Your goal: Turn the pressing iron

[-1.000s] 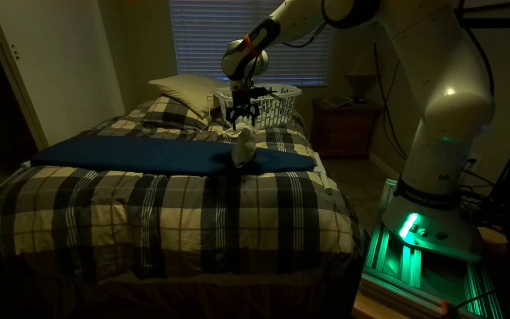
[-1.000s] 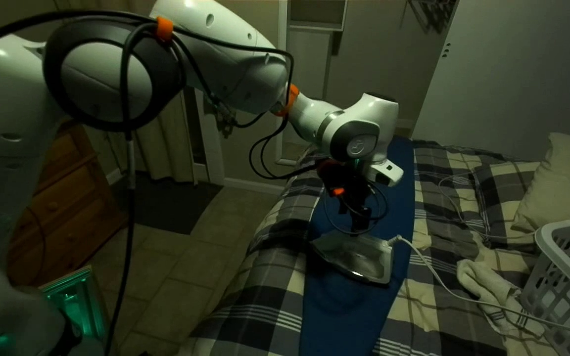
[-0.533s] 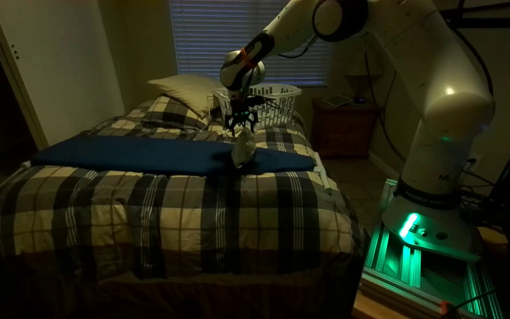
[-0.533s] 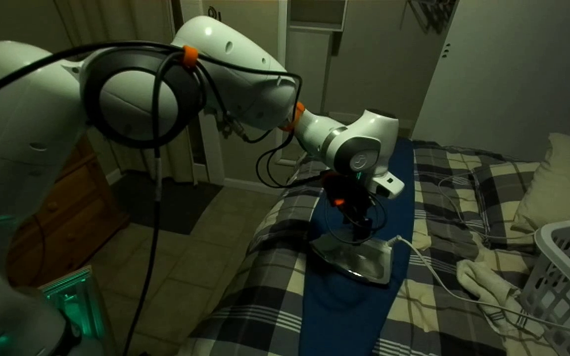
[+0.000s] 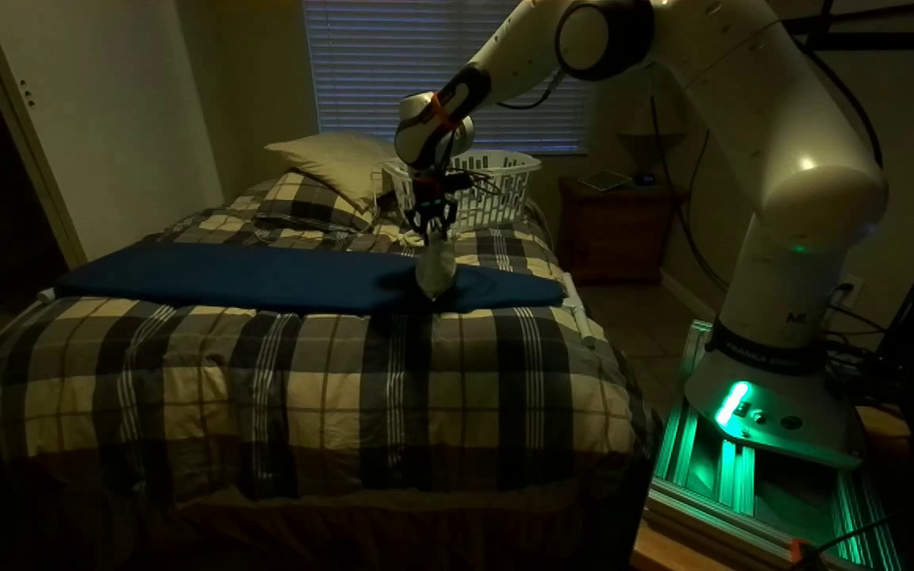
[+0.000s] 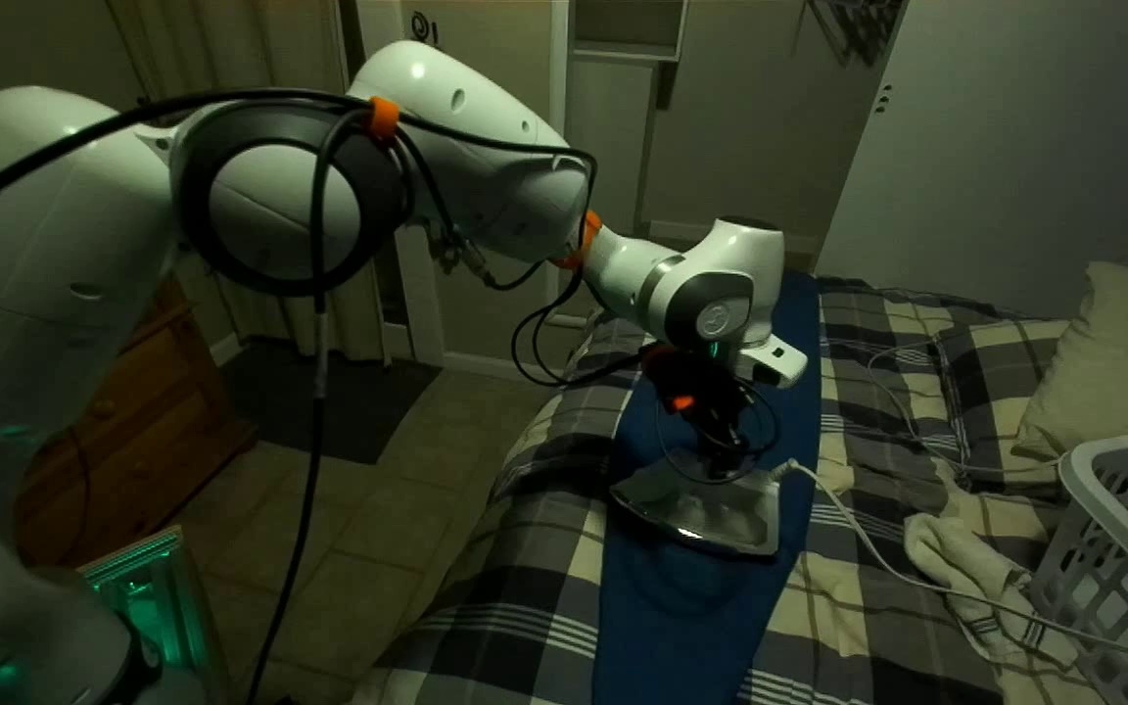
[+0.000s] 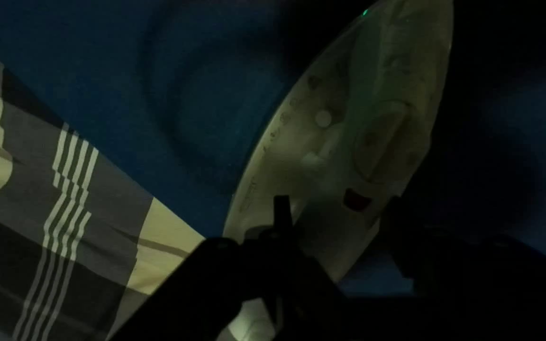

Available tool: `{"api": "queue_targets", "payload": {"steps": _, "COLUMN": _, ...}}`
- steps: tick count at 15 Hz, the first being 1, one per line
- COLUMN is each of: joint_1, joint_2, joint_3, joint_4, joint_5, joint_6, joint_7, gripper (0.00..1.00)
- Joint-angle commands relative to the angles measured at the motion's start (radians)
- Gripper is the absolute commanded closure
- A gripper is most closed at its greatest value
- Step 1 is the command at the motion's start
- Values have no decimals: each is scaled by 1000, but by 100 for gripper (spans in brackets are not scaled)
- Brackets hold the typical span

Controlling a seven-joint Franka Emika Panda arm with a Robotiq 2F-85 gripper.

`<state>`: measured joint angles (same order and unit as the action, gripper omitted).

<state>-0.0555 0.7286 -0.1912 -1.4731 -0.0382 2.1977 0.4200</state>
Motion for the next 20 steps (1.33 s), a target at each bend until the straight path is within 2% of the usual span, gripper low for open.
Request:
{"api": "queue_targets", "payload": {"steps": 1, "joint_1": 29, "joint_2": -1, "joint_3": -27, "joint_4": 4, "joint_5": -100, "joint_6": 59, "joint_7": -63, "gripper": 80}}
{"api": "queue_targets", "payload": {"steps": 3, "joint_1": 31, "joint_2": -5, "joint_3": -26, "joint_4": -8, "joint_5": -146, "joint_6": 103, "joint_7": -120, "gripper": 88}}
{"api": "queue_targets", "payload": {"steps": 7, "joint_1": 23, "joint_2": -14, "joint_3": -4, "joint_4": -47, "joint_5": -192, "joint_6": 199, "joint_7": -253, "gripper": 89}}
{"api": "queue_targets", "payload": {"steps": 11, "joint_1": -12, "joint_2": -37, "joint_3": 57, "joint_4": -100, "joint_5": -155, "joint_6": 286, "joint_7": -423, "gripper": 89}}
{"api": "queue_targets", "payload": {"steps": 17, "joint_1": -69, "joint_2": -110, "joint_3": 151, "joint_4": -219, "joint_5": -130, "joint_6": 344, "joint_7": -659, "gripper": 89}}
{"api": "queue_targets", "payload": {"steps": 20, "joint_1": -75, "joint_2": -144, "joint_3": 159, "joint_4": -277, "joint_5": -151, "joint_6": 348, "joint_7": -729, "gripper": 89}}
